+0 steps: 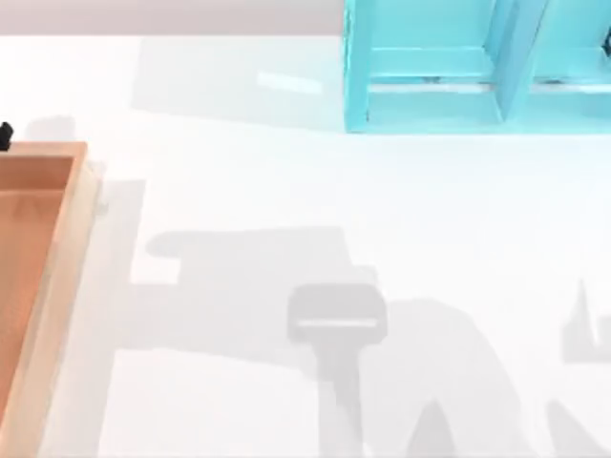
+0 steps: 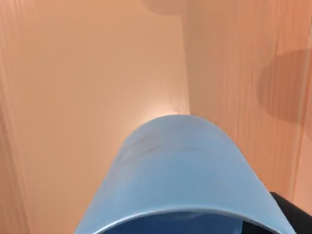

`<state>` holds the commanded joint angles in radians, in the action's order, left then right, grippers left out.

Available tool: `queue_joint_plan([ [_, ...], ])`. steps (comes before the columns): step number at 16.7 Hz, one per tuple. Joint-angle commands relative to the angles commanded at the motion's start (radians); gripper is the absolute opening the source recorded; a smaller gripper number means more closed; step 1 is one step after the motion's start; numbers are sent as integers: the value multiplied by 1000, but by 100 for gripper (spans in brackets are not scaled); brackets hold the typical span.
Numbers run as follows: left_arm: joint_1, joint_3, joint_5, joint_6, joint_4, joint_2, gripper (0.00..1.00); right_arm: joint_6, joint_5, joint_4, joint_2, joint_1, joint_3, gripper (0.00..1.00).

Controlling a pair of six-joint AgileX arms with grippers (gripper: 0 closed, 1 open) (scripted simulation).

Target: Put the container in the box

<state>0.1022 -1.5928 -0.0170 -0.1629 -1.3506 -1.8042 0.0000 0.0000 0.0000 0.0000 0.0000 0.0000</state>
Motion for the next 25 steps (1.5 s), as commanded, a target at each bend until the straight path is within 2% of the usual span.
queue_joint_plan([
  [3,74,4,15,-39,-47,42,0,0,0,0,0,0,0,100],
  [8,75,7,12,-43,-43,40,0,0,0,0,0,0,0,100],
  [15,102,205,14,-67,174,27,0,0,0,0,0,0,0,100],
  [20,107,234,16,-70,202,23,0,0,0,0,0,0,0,100],
  [25,107,234,16,-70,202,23,38,0,0,0,0,0,0,100],
])
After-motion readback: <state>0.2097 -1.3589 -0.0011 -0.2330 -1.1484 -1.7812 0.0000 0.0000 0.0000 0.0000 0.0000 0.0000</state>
